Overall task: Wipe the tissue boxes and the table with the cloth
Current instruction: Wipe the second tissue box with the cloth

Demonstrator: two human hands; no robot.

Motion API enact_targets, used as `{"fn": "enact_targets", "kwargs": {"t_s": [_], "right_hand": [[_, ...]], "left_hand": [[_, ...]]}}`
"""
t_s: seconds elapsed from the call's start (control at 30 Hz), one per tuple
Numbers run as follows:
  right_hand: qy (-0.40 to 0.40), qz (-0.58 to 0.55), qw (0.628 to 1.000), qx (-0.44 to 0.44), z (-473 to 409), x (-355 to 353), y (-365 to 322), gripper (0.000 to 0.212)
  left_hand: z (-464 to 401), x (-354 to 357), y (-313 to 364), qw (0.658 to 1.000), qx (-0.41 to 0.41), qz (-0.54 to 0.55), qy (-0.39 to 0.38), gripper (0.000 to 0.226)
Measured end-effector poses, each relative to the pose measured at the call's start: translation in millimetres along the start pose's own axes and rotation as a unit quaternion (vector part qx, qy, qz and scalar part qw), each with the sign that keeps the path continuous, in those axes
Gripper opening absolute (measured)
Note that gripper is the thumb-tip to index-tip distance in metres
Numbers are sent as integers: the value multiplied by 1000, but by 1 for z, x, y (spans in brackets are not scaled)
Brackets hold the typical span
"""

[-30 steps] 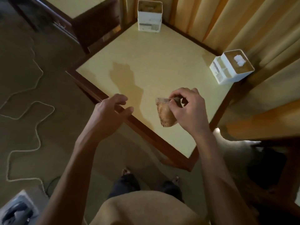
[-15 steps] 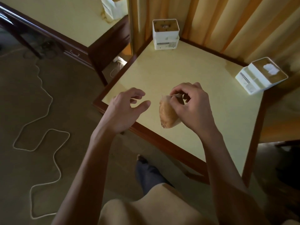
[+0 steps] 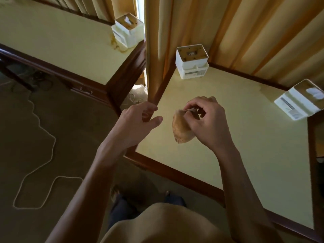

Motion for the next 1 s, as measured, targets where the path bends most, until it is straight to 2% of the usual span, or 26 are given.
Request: {"fn": "enact_targets", "kwargs": {"t_s": [0.23,0.4,0.5,0.57,0.67,0.83,0.9,1.0], "right_hand": [[81,6,994,67,-47,87,-54,10],[132,11,982,137,-69,134,-98,30],[152,17,975,163,-90,155,-111,26],[162,19,973,162,-104,164,-114,17],[166,25,974,151,-123,170,-112,15],[173,9,973,152,-154,173,-96,13],[169,-2,974,149,-169,172,-89,14],[170,-9,972,163,-188,164,-77,15]], "left_hand": [[-66,-79,-78,992,73,-7,-101,47],[-101,-136,-116,980,115,-4,-160,46],[-130,-154,-130,974,154,-12,-166,50],[-147,-158,-134,969,182,-6,-168,54],[-174,-146,-132,952,232,-5,-200,68],[-225,-119,-136,930,254,-29,-266,84],[-245,-109,-135,922,274,-52,-268,80],[-273,-95,-134,912,310,-76,-257,58]]}}
Point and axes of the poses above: each hand's wrist, its own z-axis away from the middle knuckle, its own x-axis out of the palm, y = z × x, the point moved 4 cm from there along -z, towards the middle knuckle, and after that the axes turned 15 degrees about x, right-handed, at the moved point
